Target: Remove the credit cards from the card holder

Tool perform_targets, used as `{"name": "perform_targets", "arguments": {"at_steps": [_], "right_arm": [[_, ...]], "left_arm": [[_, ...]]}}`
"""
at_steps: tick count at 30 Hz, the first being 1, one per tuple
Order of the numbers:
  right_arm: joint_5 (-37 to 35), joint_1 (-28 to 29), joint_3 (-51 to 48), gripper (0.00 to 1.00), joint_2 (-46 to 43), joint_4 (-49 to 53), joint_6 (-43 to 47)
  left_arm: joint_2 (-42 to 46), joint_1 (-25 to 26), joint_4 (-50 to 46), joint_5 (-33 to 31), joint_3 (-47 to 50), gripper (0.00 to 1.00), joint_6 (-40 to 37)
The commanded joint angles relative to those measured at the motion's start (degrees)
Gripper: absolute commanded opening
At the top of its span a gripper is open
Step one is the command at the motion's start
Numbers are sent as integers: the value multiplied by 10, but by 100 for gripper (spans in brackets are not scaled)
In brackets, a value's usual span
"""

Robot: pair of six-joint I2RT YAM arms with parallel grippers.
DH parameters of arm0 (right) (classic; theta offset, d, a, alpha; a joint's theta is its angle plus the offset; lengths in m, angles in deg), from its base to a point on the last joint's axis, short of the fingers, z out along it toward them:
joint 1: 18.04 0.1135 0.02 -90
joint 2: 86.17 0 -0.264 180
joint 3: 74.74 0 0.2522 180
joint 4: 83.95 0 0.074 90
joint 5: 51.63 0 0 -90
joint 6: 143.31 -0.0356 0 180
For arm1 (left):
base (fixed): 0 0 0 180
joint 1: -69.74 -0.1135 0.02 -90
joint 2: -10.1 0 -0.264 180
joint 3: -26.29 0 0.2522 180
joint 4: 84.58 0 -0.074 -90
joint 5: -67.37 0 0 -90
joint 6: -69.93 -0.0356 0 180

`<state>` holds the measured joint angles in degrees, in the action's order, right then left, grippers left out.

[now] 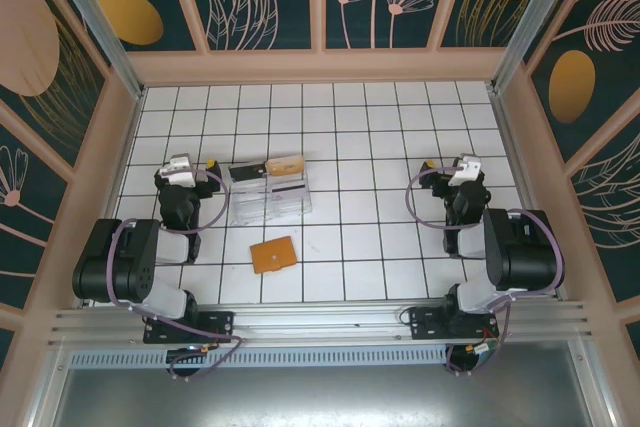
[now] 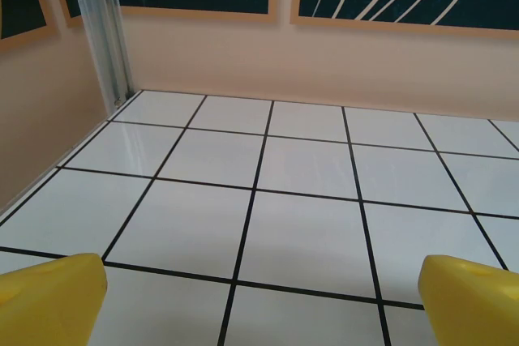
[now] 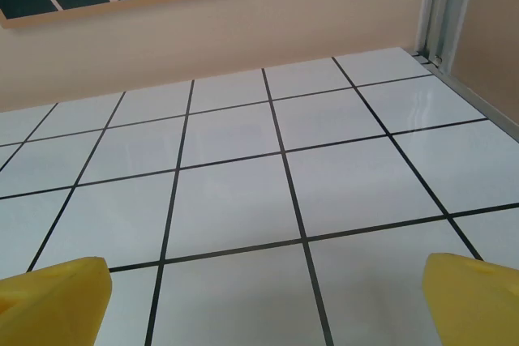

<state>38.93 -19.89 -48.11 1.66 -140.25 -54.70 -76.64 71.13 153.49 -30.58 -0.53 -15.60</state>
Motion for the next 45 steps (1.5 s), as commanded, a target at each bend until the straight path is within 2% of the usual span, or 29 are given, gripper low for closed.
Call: {"name": "perform_targets", "arguments": {"at_steps": [1,33,34,36,38,42,45], "right_arm": [[13,-3,10,99,3,-6,6],[14,-4,9,99,3,-5,6],[12,-4,9,99,2,-6,6],[-37,3,6,99,-16,1,-6],[-85,5,9,99,-66,48,-20],[-125,3,38,99,-160,176,-65],[-127,2,56,99,-211,231,-119]], "left_arm": [[-2,-2,15,3,-2,99,-9],[2,-2,13,0,-4,99,-9],[13,-2,-9,2,-10,99,-10],[54,-2,-89,1,-38,99,-9],[108,-2,-192,-23,-74,99,3],[186,-2,-423,-132,-174,99,123],[213,-2,-584,-127,-262,99,184]]}}
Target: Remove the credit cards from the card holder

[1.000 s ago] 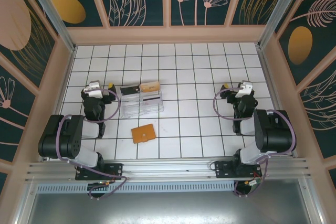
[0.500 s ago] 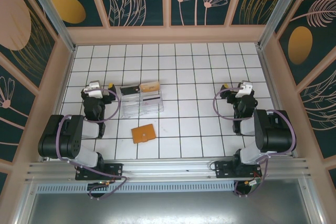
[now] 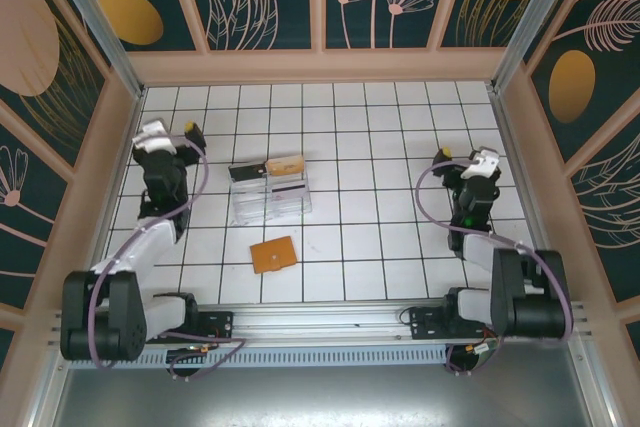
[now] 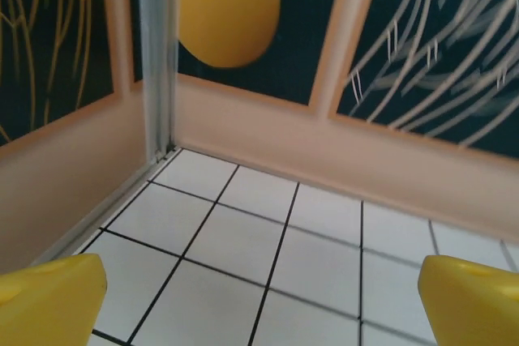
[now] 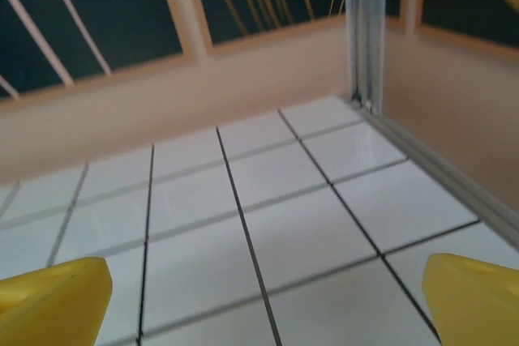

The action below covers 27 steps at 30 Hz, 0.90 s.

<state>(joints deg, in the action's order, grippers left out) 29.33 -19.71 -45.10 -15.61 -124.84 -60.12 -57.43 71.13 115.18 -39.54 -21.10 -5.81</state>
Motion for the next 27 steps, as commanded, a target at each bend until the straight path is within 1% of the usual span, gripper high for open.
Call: {"name": "perform_targets", "arguments": {"at_steps": [1,2,3,5,6,8,11,13,14,17,19,22,27], "right_arm": [[-37,-1,40,99,-52,110,-100],[-36,-3,57,99,-66,152,-135],[-34,-4,72,99,-76,190,-165],[-58,-5,111,99,-91,294,-252],[-49,-8,125,99,-93,326,-271],[6,-9,146,99,-93,363,-262],[55,11,166,99,-91,409,-267],[59,40,168,99,-94,416,-256],[59,67,173,99,-93,423,-244],[52,130,188,99,-84,446,-223],[57,169,200,99,-73,464,-209],[41,223,212,99,-63,480,-200],[35,286,222,99,-58,483,-205]], "left_arm": [[27,-2,-244,-41,-79,99,126],[34,-2,-278,-45,-91,99,173],[39,-2,-288,-34,-94,99,193],[58,-2,-277,31,-81,99,207],[67,-2,-278,45,-75,99,219],[88,-2,-286,76,-58,99,242],[102,-2,-318,127,-37,99,257],[116,-2,-334,161,-16,99,267],[128,-2,-340,174,-2,97,270],[176,9,-363,186,34,92,283],[210,30,-392,176,47,91,291],[252,74,-430,169,70,92,314],[294,112,-480,197,113,88,350]]}}
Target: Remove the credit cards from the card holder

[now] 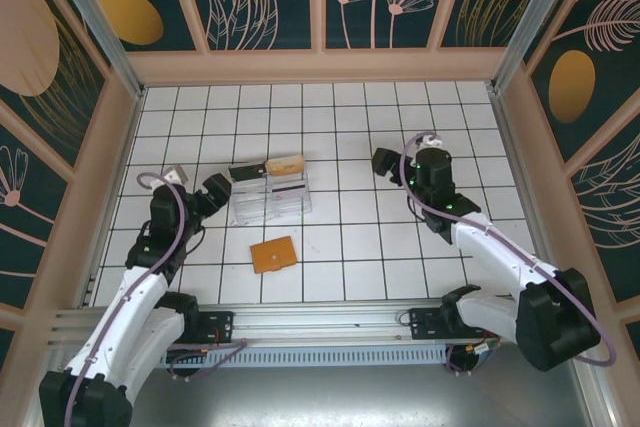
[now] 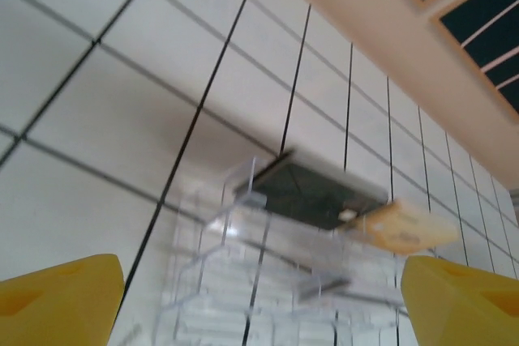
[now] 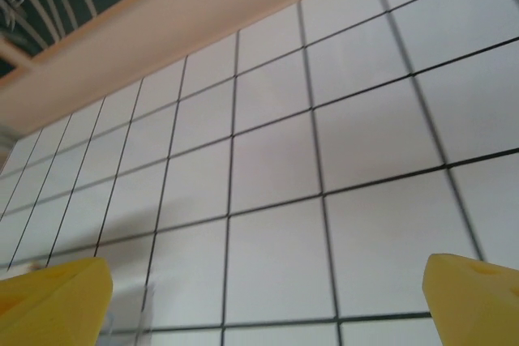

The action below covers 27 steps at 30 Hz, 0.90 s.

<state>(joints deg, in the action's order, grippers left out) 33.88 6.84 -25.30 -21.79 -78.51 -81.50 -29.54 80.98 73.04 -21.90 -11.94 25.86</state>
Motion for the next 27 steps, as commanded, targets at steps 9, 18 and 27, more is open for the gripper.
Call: {"name": "perform_targets", "arguments": {"at_steps": [9,18,27], "right_arm": [[-57,74,54,99,25,60,6],[-86,91,60,99,10,89,1],[-113,92,54,99,-35,117,4]], "left_arm": [[47,114,-62,66,98,86,93],[-11,264,27,59,135,84,188],[-130,353,93,39,114,86,223]]}}
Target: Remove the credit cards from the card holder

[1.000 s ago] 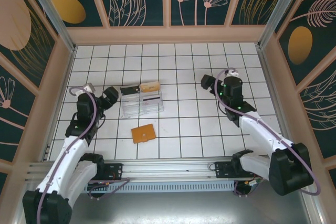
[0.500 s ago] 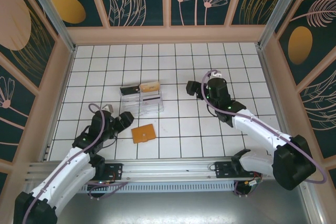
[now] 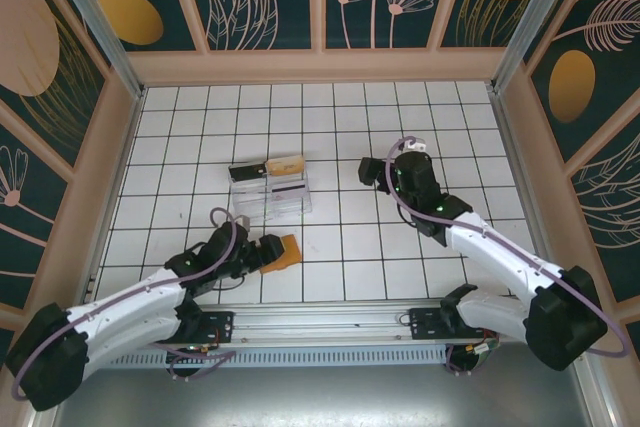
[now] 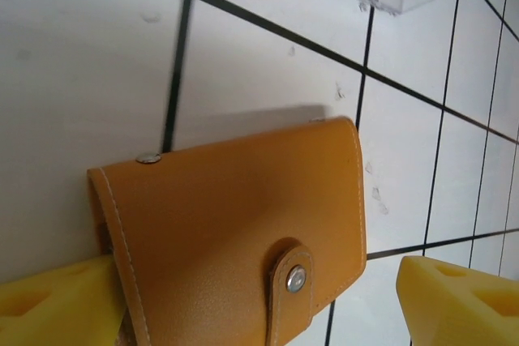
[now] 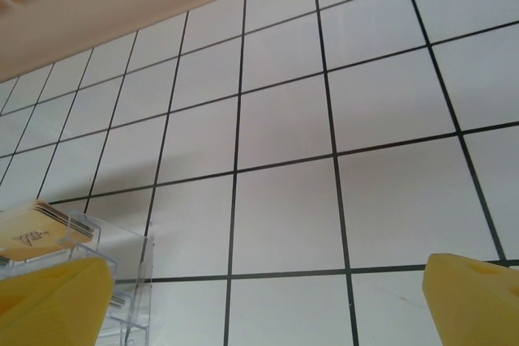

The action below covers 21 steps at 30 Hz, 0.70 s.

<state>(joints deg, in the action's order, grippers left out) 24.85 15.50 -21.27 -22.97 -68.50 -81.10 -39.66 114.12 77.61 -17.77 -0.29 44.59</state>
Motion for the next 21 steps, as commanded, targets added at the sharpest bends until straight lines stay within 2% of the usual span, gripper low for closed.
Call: {"name": "perform_targets", "arguments": {"at_steps": [1,11,15,21], "right_arm": [[-25,6,12,99,-28,17,0],[-57,3,7,99,-49,63,-2],[-46,2,1,99,-65,79,-7],[21,8,-40,99,-72,92,-45]], "left_arm": [[-42,36,79,-2,-6,86,41],[-258,134,249,-14,-139,88,47],[-322,148,217,-28,-211,87,32],[-282,147,110,-119,-245,93,1]]}}
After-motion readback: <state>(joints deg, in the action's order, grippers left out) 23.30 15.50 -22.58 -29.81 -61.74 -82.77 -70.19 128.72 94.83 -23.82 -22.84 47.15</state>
